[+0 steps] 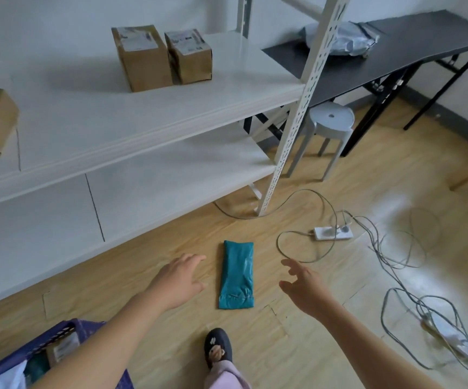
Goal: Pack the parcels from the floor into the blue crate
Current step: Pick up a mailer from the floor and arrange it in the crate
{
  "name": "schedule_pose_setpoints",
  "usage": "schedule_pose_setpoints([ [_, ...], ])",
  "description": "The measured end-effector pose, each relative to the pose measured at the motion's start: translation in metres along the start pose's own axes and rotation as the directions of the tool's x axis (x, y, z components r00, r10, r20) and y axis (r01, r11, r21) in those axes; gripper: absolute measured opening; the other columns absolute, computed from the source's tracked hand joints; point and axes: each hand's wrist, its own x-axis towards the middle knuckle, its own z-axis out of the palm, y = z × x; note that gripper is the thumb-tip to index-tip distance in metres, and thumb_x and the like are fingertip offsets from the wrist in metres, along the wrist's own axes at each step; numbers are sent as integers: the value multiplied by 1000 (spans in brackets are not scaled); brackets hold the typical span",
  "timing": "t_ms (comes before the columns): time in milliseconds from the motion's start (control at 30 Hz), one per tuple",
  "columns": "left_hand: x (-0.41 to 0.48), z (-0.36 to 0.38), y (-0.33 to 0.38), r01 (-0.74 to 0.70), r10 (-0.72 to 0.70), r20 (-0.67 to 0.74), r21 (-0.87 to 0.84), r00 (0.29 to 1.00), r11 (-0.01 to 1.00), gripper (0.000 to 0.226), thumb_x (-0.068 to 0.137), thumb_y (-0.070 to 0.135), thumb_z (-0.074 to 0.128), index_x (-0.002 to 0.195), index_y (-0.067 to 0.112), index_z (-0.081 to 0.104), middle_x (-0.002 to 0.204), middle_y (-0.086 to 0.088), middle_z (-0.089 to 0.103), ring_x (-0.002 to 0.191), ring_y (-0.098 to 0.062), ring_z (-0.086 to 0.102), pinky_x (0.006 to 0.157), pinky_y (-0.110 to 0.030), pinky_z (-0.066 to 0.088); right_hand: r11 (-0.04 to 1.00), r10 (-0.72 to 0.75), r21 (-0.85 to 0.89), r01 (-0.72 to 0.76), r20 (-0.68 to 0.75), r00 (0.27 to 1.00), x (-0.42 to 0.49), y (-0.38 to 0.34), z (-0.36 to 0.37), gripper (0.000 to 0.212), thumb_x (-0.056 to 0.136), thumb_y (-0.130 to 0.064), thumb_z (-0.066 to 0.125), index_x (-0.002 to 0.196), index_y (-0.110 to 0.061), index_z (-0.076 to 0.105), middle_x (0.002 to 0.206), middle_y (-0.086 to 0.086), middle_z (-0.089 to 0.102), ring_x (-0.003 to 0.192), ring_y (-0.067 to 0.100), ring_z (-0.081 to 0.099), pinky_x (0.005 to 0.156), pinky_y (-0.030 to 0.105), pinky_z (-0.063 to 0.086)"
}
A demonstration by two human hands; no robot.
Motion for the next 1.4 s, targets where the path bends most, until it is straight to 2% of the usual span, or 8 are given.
schedule_pose_setpoints([
  [233, 145, 27, -7, 108, -99, 76, -129, 992, 986, 66, 92, 36, 54, 149, 28, 19, 154, 5, 25, 139, -15, 30, 112, -31, 29, 984, 115, 122, -129, 113, 987, 150, 38, 26, 48, 91, -23, 56, 137, -23, 42, 130, 6, 56, 114, 18, 55, 88, 24, 42],
  [433, 269, 93, -32, 196, -177, 113, -189, 978, 962, 64, 93, 34, 54, 148, 27, 22, 153, 4, 25, 138, -16, 32, 110, -33, 34, 885, 239, 343, -314, 242, 940, 280, 91, 110, 46, 89, -12, 57, 133, -14, 46, 106, 4, 52, 72, 17, 57, 60, 24, 47],
  [633, 385, 196, -71, 265, -239, 127, -257, 963, 929, 64, 92, 34, 55, 147, 29, 23, 152, 5, 25, 137, -16, 33, 110, -33, 33, 828, 311, 356, -434, 352, 883, 408, 166, 223, 53, 86, -5, 56, 136, -11, 40, 102, 9, 67, 89, 28, 68, 73, 38, 52],
  [833, 471, 297, -112, 346, -310, 162, -309, 937, 886, 65, 92, 34, 55, 148, 28, 22, 154, 5, 22, 140, -17, 29, 111, -33, 29, 651, 431, 476, -592, 410, 804, 492, 212, 328, 62, 84, 4, 50, 143, -9, 34, 111, 16, 63, 84, 32, 68, 84, 46, 56],
  [1033, 524, 347, -141, 393, -345, 190, -387, 919, 834, 66, 92, 31, 56, 148, 27, 21, 154, 3, 22, 139, -18, 30, 110, -30, 28, 425, 440, 621, -659, 494, 750, 538, 233, 391, 62, 83, -1, 58, 139, -13, 33, 82, 11, 59, 57, 18, 51, 54, 27, 46],
  [1200, 529, 357, -143, 452, -393, 224, -469, 892, 759, 67, 90, 32, 58, 147, 25, 23, 152, -2, 27, 136, -20, 36, 110, -32, 33, 518, 398, 642, -565, 404, 824, 539, 222, 390, 10, 77, -5, 71, 86, -5, 66, 64, 2, 57, 56, 14, 50, 55, 26, 42],
  [1267, 519, 349, -133, 493, -422, 264, -566, 868, 660, 69, 88, 34, 61, 146, 23, 25, 151, -4, 29, 134, -21, 38, 110, -32, 33, 543, 365, 660, -519, 370, 854, 526, 209, 369, 13, 76, -3, 70, 68, -10, 63, 59, 2, 56, 55, 14, 51, 56, 27, 43],
  [1400, 490, 309, -97, 557, -476, 354, -728, 805, 399, 79, 78, 54, 66, 143, 29, 28, 146, -3, 35, 127, -20, 45, 107, -38, 39, 761, 242, 560, -328, 224, 944, 486, 174, 317, 15, 72, -3, 68, 76, -17, 65, 67, -1, 61, 66, 18, 58, 56, 26, 43],
])
